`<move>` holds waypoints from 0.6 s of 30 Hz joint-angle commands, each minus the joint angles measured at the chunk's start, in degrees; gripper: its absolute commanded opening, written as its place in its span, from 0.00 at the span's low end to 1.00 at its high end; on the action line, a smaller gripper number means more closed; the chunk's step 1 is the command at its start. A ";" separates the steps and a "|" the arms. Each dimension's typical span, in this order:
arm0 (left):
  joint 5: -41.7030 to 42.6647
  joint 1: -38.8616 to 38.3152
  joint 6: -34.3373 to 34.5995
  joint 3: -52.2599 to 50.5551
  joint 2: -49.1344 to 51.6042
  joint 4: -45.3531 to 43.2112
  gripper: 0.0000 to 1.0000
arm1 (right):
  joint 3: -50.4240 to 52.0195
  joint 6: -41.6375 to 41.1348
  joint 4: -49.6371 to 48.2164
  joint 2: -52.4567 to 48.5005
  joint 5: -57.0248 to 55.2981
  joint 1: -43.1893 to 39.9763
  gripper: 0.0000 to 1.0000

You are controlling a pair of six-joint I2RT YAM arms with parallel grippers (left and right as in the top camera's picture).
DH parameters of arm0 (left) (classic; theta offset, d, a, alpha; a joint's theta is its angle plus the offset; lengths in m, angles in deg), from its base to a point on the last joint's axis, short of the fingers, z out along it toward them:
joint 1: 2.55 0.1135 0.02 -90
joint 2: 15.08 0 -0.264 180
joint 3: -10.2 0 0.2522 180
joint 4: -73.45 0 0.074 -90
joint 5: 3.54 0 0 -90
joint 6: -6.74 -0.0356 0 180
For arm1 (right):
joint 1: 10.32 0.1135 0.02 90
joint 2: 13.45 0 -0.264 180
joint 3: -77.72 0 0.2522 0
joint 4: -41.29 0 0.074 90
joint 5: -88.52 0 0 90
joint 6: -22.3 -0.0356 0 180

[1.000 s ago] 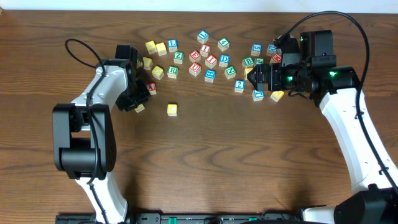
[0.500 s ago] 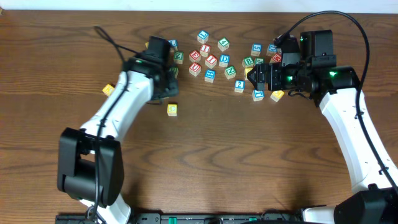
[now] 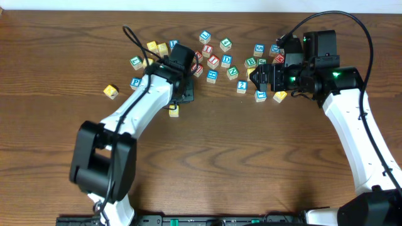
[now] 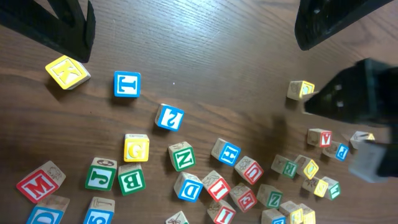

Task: Spell out CORL
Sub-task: 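Grasp the yellow O block with the left gripper and lift, then place the O block right of the C block and open gripper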

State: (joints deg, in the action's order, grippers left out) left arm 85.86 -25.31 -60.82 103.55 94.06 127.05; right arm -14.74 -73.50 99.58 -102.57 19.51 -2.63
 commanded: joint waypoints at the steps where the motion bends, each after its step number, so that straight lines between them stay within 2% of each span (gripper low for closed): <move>1: -1.14 -1.03 -0.59 0.13 2.89 -0.35 0.28 | -1.11 0.31 -0.11 -0.59 -0.11 0.24 0.99; 18: -1.11 -2.12 -0.98 0.13 3.41 -1.03 0.28 | -1.11 0.31 -0.37 -0.59 -0.11 0.24 0.99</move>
State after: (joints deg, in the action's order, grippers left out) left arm 85.64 -27.41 -61.06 103.55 96.71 125.74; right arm -14.74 -73.50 99.34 -102.59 19.51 -2.63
